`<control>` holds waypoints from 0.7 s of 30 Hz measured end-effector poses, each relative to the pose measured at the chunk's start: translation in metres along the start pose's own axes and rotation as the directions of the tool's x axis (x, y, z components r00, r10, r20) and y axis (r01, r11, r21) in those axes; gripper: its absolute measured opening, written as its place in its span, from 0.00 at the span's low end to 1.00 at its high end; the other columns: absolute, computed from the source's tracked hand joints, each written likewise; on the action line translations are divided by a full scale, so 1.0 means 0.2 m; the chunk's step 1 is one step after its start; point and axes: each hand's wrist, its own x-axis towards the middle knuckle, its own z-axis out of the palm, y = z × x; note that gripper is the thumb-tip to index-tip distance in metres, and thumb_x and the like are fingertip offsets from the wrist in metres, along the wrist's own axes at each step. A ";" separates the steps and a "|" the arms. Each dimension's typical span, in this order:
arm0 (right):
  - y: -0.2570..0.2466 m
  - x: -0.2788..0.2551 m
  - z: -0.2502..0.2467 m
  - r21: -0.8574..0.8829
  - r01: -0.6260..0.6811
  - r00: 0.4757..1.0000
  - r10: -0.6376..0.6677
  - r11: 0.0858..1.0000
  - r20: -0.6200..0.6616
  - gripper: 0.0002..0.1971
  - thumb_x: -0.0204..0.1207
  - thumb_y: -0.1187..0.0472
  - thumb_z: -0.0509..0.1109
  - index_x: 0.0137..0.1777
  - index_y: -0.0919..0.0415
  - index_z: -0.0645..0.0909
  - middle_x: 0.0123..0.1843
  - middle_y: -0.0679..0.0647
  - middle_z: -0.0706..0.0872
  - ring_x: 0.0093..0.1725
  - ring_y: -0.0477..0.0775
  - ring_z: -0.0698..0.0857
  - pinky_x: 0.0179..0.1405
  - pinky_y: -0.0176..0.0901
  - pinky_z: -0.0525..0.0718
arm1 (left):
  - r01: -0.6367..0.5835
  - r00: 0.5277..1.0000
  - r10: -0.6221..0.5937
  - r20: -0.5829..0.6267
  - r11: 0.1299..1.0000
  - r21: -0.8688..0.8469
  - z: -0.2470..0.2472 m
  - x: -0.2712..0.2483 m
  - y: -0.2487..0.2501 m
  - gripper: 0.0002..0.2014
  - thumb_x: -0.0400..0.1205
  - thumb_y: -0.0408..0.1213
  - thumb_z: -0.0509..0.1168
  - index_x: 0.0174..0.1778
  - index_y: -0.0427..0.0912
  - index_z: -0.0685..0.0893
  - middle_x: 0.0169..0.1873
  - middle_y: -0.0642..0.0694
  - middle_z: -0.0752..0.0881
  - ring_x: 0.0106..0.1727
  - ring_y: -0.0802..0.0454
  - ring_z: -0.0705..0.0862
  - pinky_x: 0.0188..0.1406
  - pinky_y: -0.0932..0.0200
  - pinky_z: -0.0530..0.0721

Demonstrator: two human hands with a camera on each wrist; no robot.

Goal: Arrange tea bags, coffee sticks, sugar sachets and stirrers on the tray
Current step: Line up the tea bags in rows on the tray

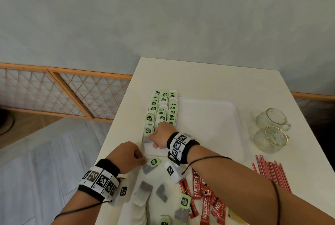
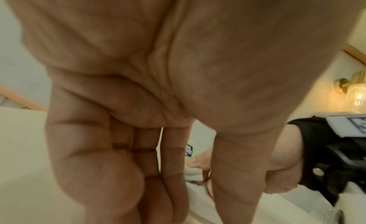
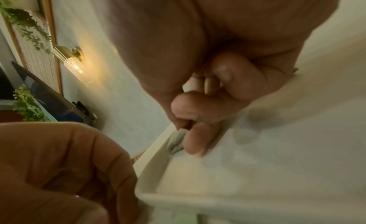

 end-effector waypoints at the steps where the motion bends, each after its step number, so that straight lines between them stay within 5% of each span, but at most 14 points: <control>1: 0.00 0.01 0.00 -0.040 -0.007 1.000 0.007 0.999 0.002 0.17 0.82 0.51 0.68 0.47 0.65 0.91 0.33 0.48 0.92 0.21 0.45 0.79 0.32 0.41 0.84 | 0.001 1.000 -0.001 0.003 1.000 0.005 0.00 0.00 0.01 0.13 0.75 0.53 0.77 0.34 0.48 0.91 0.34 0.53 0.90 0.37 0.60 0.87 0.40 0.63 0.85; 6: 0.01 0.03 -0.02 -0.074 0.017 1.000 -0.017 0.997 0.000 0.15 0.82 0.51 0.68 0.42 0.62 0.85 0.35 0.53 0.91 0.30 0.49 0.88 0.28 0.38 0.83 | 0.006 1.000 -0.006 0.002 0.997 0.074 0.02 -0.01 0.03 0.16 0.72 0.55 0.78 0.34 0.44 0.91 0.34 0.51 0.90 0.37 0.56 0.87 0.43 0.58 0.87; 10: 0.03 -0.11 -0.09 -0.062 0.082 0.994 -0.077 0.995 0.073 0.18 0.85 0.50 0.65 0.47 0.65 0.87 0.35 0.52 0.91 0.25 0.45 0.82 0.42 0.44 0.88 | 0.021 1.000 -0.022 0.004 0.991 0.129 0.05 -0.01 0.04 0.23 0.67 0.59 0.77 0.34 0.39 0.89 0.32 0.44 0.90 0.28 0.53 0.80 0.35 0.57 0.84; 14: 0.10 -0.27 -0.14 -0.128 0.208 0.974 -0.193 0.970 0.122 0.18 0.84 0.47 0.69 0.46 0.61 0.90 0.37 0.49 0.93 0.19 0.35 0.79 0.35 0.37 0.82 | 0.002 1.000 -0.002 0.003 0.983 0.185 0.09 -0.01 0.06 0.22 0.66 0.58 0.77 0.35 0.39 0.87 0.31 0.45 0.88 0.28 0.52 0.78 0.31 0.59 0.78; 18: 0.20 -0.41 -0.15 -0.267 0.254 0.960 -0.209 0.930 0.185 0.14 0.82 0.44 0.71 0.49 0.53 0.91 0.34 0.40 0.87 0.38 0.40 0.87 0.52 0.44 0.87 | -0.068 0.998 0.066 0.013 0.973 0.219 0.11 -0.02 0.07 0.16 0.69 0.56 0.77 0.37 0.48 0.83 0.36 0.53 0.87 0.37 0.55 0.84 0.35 0.62 0.80; 21: 0.26 -0.48 -0.13 -0.393 0.273 0.954 -0.195 0.878 0.226 0.15 0.79 0.41 0.72 0.57 0.49 0.89 0.47 0.42 0.89 0.48 0.47 0.87 0.57 0.47 0.85 | -0.117 0.993 0.112 0.037 0.973 0.200 0.11 -0.04 0.07 0.13 0.71 0.51 0.76 0.37 0.47 0.81 0.36 0.54 0.85 0.37 0.55 0.82 0.34 0.64 0.77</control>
